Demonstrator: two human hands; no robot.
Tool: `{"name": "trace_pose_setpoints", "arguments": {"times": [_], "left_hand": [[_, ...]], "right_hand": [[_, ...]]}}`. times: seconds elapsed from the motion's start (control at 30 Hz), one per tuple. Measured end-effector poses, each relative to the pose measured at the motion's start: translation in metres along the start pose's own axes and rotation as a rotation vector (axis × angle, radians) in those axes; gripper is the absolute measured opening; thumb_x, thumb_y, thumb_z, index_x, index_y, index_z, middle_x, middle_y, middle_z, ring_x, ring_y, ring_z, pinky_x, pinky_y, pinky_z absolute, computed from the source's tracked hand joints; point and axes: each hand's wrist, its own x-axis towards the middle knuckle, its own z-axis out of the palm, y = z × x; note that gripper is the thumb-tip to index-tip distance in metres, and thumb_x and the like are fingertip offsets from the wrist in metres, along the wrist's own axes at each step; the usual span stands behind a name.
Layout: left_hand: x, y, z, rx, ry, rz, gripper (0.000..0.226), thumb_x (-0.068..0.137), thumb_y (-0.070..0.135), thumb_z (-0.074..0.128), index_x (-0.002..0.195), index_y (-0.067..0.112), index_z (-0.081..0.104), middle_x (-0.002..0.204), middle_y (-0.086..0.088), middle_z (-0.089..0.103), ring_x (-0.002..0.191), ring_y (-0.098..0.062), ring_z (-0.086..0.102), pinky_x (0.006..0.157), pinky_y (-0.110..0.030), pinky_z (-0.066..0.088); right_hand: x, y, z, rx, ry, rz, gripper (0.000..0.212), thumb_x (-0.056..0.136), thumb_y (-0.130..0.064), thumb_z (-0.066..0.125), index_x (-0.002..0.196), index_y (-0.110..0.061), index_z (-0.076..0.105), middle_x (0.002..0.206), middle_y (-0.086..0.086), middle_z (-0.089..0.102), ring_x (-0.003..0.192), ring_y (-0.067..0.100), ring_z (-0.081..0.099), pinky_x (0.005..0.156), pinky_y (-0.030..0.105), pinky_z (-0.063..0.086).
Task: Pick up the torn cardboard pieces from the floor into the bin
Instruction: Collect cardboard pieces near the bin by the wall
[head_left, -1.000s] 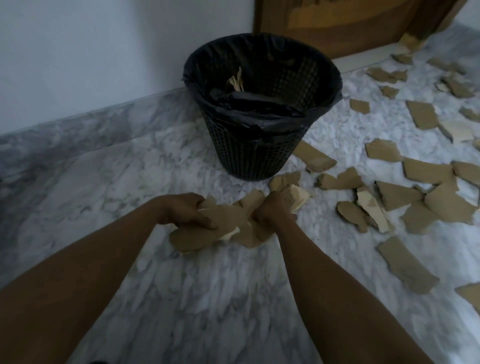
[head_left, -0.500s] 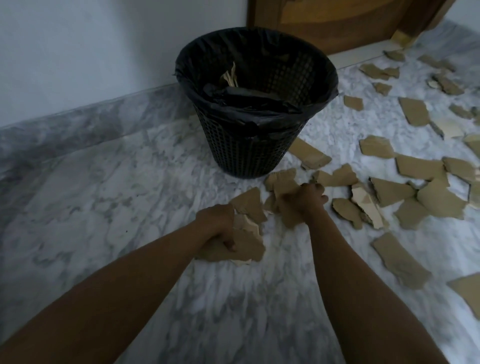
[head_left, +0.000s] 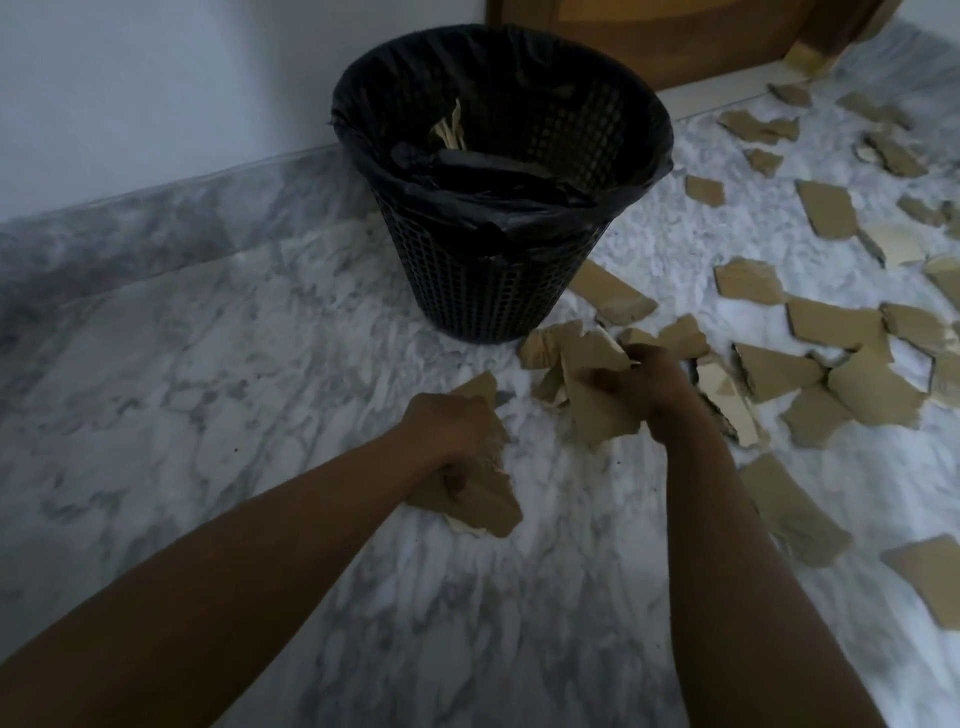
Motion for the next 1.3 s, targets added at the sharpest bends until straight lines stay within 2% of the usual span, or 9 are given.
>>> {"name": "trace_pose_setpoints", "arguments": {"times": [0.1, 0.23, 0.37, 0.53, 0.7, 0.83, 1.1, 1.23, 1.3], "left_hand": [[0.006, -0.002, 0.005, -0.021, -0.023, -0.001, 0.084, 0.087, 0.039, 0.071, 0.151, 0.012, 0.023, 0.148, -0.009, 0.042, 0.131, -0.023, 0.045, 0.096, -0.027, 0.037], [0.008, 0.000, 0.007, -0.041, 0.004, 0.025, 0.086, 0.092, 0.037, 0.064, 0.155, 0.012, 0.011, 0.161, -0.011, 0.016, 0.143, -0.025, 0.028, 0.112, -0.032, 0.027], [0.009, 0.003, 0.010, 0.032, 0.204, -0.002, 0.094, 0.092, 0.049, 0.056, 0.156, 0.011, -0.002, 0.162, -0.011, -0.003, 0.147, -0.036, 0.005, 0.118, -0.056, 0.004], [0.032, -0.015, 0.003, -0.069, -0.002, 0.084, 0.135, 0.062, 0.040, 0.090, 0.155, 0.010, -0.002, 0.162, -0.012, -0.015, 0.148, -0.040, -0.007, 0.120, -0.055, 0.010], [0.038, -0.019, 0.006, -0.170, 0.068, 0.127, 0.125, 0.043, 0.025, 0.100, 0.140, 0.013, 0.021, 0.143, -0.013, 0.024, 0.123, -0.031, 0.042, 0.095, -0.042, 0.050], [0.036, -0.029, 0.016, -0.359, 0.101, 0.127, 0.112, 0.049, 0.024, 0.097, 0.134, 0.019, 0.025, 0.123, -0.008, 0.050, 0.103, -0.024, 0.055, 0.081, -0.039, 0.055], [0.029, -0.033, 0.026, -0.486, 0.260, 0.096, 0.062, 0.060, 0.038, 0.091, 0.108, 0.022, 0.055, 0.112, 0.000, 0.061, 0.099, -0.017, 0.059, 0.080, -0.029, 0.049], [0.024, 0.019, 0.002, -0.715, 0.521, 0.193, 0.048, 0.068, 0.050, 0.077, 0.105, 0.028, 0.056, 0.108, 0.011, 0.062, 0.097, -0.012, 0.062, 0.080, -0.030, 0.051], [0.015, 0.061, -0.034, -0.817, 0.702, 0.269, 0.036, 0.073, 0.039, 0.073, 0.104, 0.027, 0.058, 0.101, 0.012, 0.063, 0.093, -0.013, 0.064, 0.071, -0.024, 0.046]], "right_hand": [[0.003, -0.016, -0.003, -0.007, -0.012, -0.062, 0.033, 0.088, -0.022, 0.070, 0.111, 0.001, 0.067, 0.109, 0.019, 0.068, 0.101, 0.033, 0.065, 0.087, 0.046, 0.052], [0.024, -0.039, 0.018, -0.274, -0.100, -0.122, 0.046, 0.089, -0.029, 0.067, 0.121, 0.003, 0.061, 0.126, 0.022, 0.061, 0.121, 0.038, 0.054, 0.101, 0.051, 0.045], [0.043, -0.042, 0.044, -0.741, -0.232, -0.215, 0.062, 0.093, -0.036, 0.065, 0.142, -0.003, 0.047, 0.161, 0.015, 0.021, 0.151, 0.034, 0.002, 0.118, 0.051, 0.010], [0.068, -0.023, 0.055, -0.749, -0.202, -0.115, 0.092, 0.076, -0.056, 0.076, 0.147, -0.010, 0.040, 0.157, 0.018, 0.022, 0.145, 0.042, 0.019, 0.115, 0.059, 0.023], [0.055, -0.009, 0.055, -0.595, -0.213, -0.064, 0.087, 0.075, -0.054, 0.077, 0.144, -0.015, 0.041, 0.148, 0.015, 0.041, 0.134, 0.035, 0.040, 0.107, 0.047, 0.040], [0.040, 0.009, 0.055, -0.391, -0.169, -0.075, 0.085, 0.078, -0.041, 0.081, 0.144, -0.015, 0.035, 0.145, 0.013, 0.043, 0.127, 0.031, 0.047, 0.099, 0.044, 0.045], [0.012, 0.038, 0.038, 0.137, -0.044, 0.042, 0.062, 0.080, -0.042, 0.078, 0.127, -0.008, 0.058, 0.120, 0.011, 0.066, 0.098, 0.028, 0.067, 0.084, 0.050, 0.059], [-0.010, 0.028, -0.008, 0.408, 0.183, -0.006, 0.066, 0.080, -0.045, 0.074, 0.134, -0.012, 0.055, 0.120, 0.012, 0.066, 0.102, 0.035, 0.067, 0.077, 0.052, 0.061], [-0.022, 0.008, -0.045, 0.462, 0.427, -0.092, 0.070, 0.084, -0.044, 0.069, 0.141, -0.011, 0.047, 0.134, 0.013, 0.058, 0.117, 0.034, 0.060, 0.089, 0.048, 0.057]]}}
